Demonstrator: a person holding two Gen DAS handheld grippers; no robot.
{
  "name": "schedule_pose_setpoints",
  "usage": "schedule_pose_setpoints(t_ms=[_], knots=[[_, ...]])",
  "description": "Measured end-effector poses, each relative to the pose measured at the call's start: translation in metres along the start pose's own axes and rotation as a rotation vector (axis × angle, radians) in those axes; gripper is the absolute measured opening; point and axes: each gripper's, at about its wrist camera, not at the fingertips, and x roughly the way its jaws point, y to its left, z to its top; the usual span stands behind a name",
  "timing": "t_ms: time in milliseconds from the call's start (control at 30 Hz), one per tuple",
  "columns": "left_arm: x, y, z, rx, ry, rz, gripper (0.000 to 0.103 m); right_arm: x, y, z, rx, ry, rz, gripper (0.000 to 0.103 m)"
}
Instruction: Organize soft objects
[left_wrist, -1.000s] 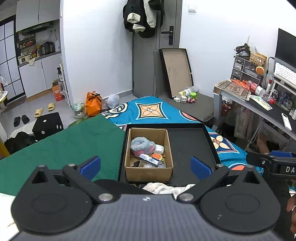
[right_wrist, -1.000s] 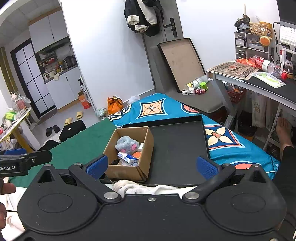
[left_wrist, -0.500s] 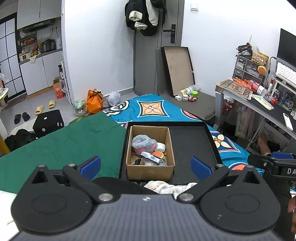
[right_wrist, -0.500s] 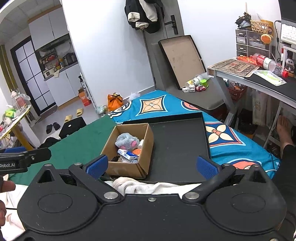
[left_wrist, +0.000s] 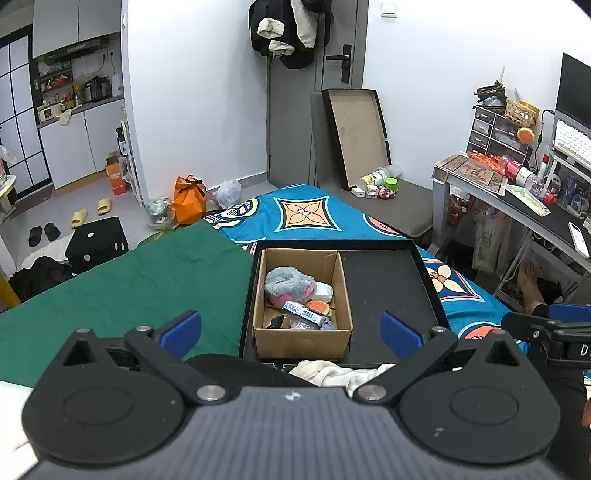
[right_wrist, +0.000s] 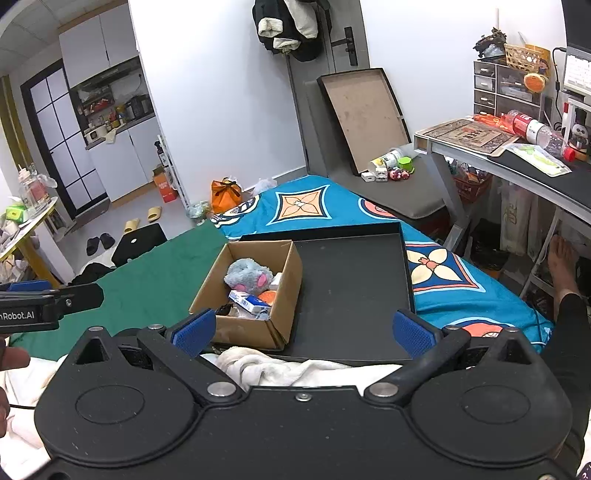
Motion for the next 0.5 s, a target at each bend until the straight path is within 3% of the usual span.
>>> schedule_pose_setpoints(t_ms=[500], knots=[[0.0001, 0.0016, 0.0018, -0.008, -0.005, 0.005, 0.103, 0.0007, 0.0006, -0.0012, -0.001, 0.003, 0.005, 0.103]])
